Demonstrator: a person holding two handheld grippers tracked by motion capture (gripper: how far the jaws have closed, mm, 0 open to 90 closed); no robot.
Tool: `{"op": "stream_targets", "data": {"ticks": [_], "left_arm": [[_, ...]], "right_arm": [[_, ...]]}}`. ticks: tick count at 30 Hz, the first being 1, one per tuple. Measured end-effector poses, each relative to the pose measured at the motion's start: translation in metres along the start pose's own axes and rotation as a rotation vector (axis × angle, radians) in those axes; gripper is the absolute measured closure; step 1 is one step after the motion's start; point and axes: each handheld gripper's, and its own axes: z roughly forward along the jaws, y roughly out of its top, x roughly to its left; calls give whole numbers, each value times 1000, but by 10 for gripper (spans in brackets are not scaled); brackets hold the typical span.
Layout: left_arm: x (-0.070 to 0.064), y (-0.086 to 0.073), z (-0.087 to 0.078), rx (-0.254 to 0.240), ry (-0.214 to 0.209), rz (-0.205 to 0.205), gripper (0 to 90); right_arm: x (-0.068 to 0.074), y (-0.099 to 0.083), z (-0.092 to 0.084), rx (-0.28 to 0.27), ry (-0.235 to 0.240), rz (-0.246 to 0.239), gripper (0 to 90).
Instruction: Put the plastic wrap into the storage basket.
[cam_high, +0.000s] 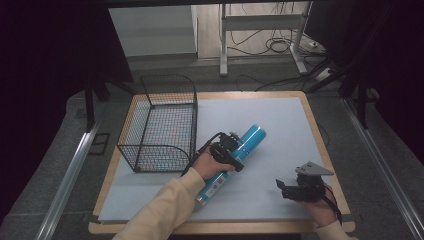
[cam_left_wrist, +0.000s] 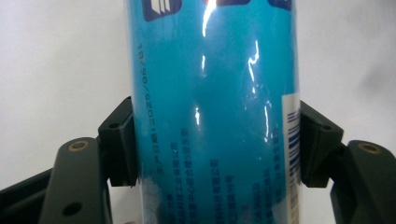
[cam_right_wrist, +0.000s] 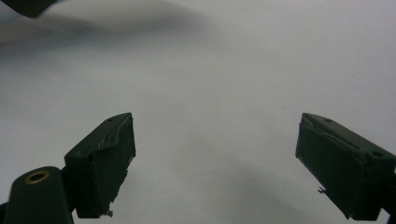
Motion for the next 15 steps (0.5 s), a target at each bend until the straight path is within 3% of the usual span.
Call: {"op": "stream_targets", "data": {"ticks": [11, 15], "left_arm": [[9, -4, -41, -78, 19, 11, 316], [12, -5, -47, -94, 15, 6, 317]], "right_arm": [[0, 0, 0, -4, -4, 5, 120], [1, 0, 0, -4, -2, 5, 120]]}}
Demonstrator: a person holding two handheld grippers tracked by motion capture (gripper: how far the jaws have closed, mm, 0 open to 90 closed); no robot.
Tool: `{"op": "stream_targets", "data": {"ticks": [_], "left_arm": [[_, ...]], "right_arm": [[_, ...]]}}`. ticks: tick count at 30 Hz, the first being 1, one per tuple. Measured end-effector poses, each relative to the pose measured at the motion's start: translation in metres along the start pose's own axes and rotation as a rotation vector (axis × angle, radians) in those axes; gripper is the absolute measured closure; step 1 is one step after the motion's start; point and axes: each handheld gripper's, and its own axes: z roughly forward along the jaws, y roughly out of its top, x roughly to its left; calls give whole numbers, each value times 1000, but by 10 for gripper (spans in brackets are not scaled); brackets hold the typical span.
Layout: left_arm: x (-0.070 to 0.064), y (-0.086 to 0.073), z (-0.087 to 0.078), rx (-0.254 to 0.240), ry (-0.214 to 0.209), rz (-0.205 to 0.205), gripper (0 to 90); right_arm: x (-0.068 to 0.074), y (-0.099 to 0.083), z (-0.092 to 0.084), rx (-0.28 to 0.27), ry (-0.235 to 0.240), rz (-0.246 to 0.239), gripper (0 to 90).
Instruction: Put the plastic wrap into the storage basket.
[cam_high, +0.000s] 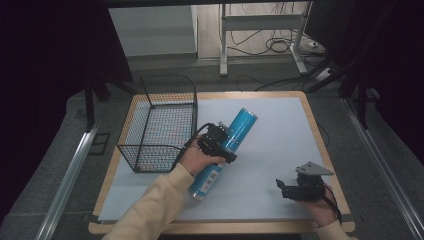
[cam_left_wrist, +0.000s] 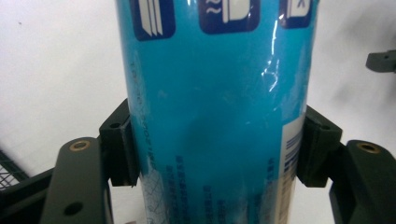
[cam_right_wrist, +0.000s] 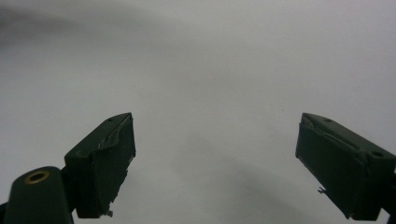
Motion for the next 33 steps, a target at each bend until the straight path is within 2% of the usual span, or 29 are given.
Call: {"op": "stream_targets", "data": {"ticks": [7, 12, 17, 29, 33], "left_arm": [[-1, 1, -4, -18, 3, 3, 318], [-2, 6, -18, -47, -1, 13, 318], [-5, 8, -27, -81, 17, 36, 318], [-8, 18, -38, -103, 16, 38, 319], [-10, 23, -41, -109, 13, 50, 319]], "right_arm": [[0, 0, 0, -1, -2, 2, 120], [-1, 0, 0, -1, -2, -1, 120], [0, 0, -1, -3, -1, -1, 120], [0, 0, 0, 2, 1, -2, 119], [0, 0, 0, 3, 4, -2, 120]]}}
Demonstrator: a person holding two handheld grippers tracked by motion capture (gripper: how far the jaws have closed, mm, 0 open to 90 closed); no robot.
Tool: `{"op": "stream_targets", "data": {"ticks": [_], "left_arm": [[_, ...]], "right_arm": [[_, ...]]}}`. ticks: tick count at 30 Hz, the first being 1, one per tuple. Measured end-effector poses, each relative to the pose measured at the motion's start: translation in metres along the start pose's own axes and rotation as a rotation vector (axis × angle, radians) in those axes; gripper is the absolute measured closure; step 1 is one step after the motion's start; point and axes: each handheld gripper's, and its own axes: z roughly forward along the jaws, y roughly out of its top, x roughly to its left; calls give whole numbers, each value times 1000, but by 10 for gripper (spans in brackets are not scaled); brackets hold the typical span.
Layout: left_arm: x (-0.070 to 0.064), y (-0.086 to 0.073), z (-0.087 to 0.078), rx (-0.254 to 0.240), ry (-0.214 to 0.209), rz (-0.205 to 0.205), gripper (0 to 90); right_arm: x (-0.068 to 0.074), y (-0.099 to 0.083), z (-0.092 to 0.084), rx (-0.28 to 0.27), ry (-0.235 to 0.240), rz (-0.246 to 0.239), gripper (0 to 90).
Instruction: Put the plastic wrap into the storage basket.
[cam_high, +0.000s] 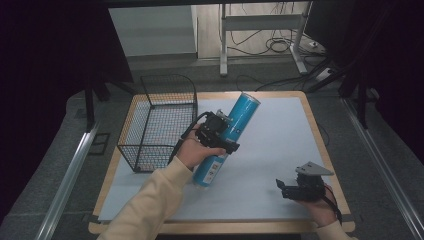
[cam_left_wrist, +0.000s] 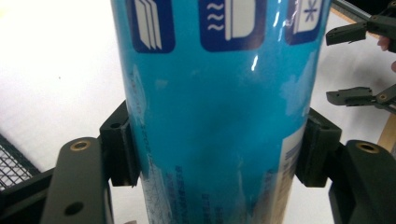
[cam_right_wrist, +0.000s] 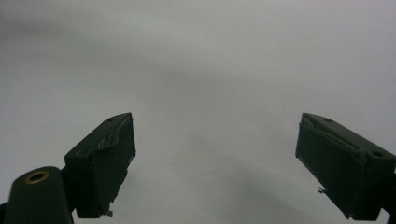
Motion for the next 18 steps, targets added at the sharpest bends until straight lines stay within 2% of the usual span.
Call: {"op": "stream_targets", "data": {"ticks": [8, 12, 14, 17, 18], "left_arm": [[1, 7, -4, -14, -18, 2, 319], [4, 10, -8, -28, -25, -19, 319], [7, 12, -8, -33, -43, -34, 319], [9, 13, -9, -31, -47, -33, 319], [10, 15, -9, -31, -37, -34, 319]], "right_arm": [[0, 0, -1, -2, -1, -1, 119], [0, 0, 0, -2, 0, -1, 120], [0, 0, 0, -2, 1, -2, 120], [-1, 0, 0, 0, 3, -4, 119], [-1, 0, -1, -1, 3, -1, 119]]}}
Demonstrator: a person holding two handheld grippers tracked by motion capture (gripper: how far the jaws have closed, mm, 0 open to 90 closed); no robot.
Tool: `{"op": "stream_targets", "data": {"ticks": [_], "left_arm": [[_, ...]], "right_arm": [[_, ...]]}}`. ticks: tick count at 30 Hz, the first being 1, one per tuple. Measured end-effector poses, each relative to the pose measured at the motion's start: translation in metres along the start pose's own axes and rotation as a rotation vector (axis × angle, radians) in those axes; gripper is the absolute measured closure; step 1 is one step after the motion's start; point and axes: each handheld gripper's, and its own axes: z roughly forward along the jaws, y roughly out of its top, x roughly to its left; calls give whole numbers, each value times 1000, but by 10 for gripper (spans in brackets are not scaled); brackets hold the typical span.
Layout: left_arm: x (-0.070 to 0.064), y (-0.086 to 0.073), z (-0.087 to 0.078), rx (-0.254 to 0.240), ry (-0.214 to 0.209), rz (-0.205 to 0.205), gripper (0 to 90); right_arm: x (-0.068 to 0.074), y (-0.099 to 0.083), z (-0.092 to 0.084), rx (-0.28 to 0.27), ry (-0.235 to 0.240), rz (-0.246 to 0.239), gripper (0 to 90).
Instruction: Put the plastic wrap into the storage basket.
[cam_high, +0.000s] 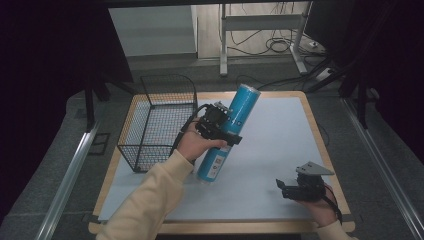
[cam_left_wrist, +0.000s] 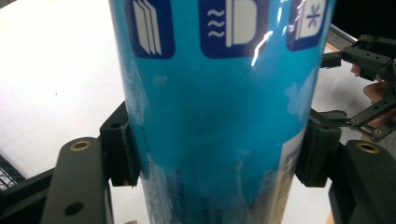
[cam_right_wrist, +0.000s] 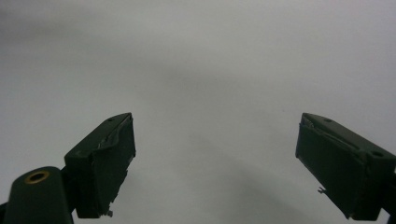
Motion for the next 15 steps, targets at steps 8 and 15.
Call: {"op": "stream_targets", "data": {"ticks": [8, 15], "left_arm": [[7, 8, -4, -8, 21, -11, 319], [10, 15, -9, -20, 33, -14, 320]], "right_arm": [[0, 0, 0, -1, 3, 1, 119], [-1, 0, 0, -5, 2, 4, 120]]}}
